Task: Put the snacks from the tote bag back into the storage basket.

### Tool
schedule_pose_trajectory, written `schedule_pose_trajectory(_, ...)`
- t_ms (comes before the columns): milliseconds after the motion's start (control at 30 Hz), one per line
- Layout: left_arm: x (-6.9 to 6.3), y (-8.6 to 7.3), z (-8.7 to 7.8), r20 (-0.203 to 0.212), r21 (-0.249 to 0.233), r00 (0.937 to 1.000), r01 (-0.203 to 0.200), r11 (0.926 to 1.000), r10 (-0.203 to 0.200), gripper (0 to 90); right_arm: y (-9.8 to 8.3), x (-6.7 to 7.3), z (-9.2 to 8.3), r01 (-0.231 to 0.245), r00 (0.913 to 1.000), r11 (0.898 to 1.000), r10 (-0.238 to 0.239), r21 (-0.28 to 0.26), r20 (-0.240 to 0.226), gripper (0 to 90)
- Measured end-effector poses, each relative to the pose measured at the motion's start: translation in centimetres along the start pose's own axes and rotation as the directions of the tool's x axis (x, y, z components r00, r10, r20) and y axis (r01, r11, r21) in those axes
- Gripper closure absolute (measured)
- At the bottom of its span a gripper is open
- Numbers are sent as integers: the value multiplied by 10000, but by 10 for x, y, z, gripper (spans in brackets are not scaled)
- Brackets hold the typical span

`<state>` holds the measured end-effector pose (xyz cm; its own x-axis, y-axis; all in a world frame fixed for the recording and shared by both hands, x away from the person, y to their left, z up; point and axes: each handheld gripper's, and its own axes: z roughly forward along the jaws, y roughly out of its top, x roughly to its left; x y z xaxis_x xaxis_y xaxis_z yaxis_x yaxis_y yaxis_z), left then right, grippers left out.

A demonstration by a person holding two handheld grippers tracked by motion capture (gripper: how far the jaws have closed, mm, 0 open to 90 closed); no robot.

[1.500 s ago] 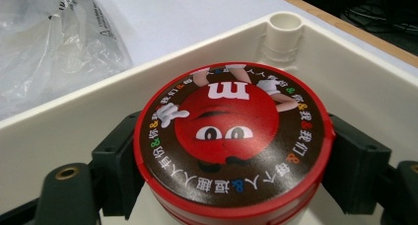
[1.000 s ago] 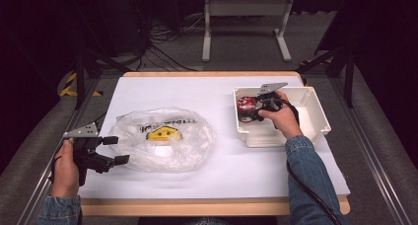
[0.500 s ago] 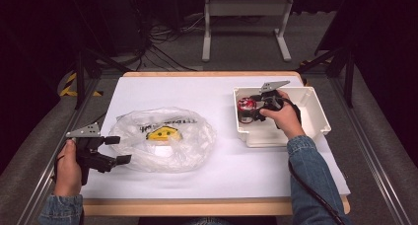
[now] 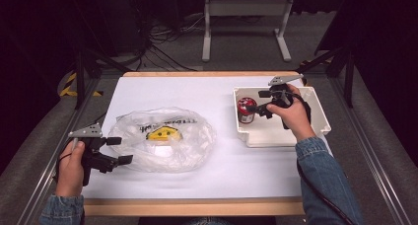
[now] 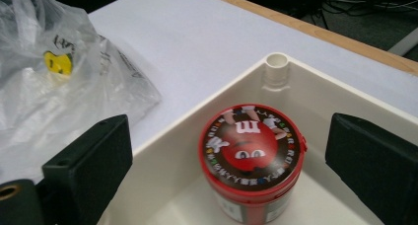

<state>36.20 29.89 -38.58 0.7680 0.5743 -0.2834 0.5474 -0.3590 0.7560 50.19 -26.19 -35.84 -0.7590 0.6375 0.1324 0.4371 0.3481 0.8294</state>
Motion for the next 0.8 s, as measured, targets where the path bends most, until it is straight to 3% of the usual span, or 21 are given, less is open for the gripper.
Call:
schedule_pose_trajectory(167, -1, 0, 1, 82, 16, 10000, 6, 10000, -6, 42, 4, 18, -17, -86, 9997, 9999, 89, -98, 245, 44)
schedule_pose_trajectory(333, -3, 2, 3, 245, 79, 9996, -164, 9998, 162, 40, 1, 42, -36, 267, 9978, 9995, -256, -175, 613, 45)
schedule_pose_trajectory(467, -3, 3, 4, 105, 104, 9997, -209, 9997, 207, 45, -5, 58, -45, 182, 9989, 9991, -166, -372, 439, 39)
schedule_pose_trajectory(800, -6, 7, 9, 458, 27, 9972, -590, 9983, 588, 36, -32, 96, -56, 226, 9997, 9976, -230, -658, -62, 34)
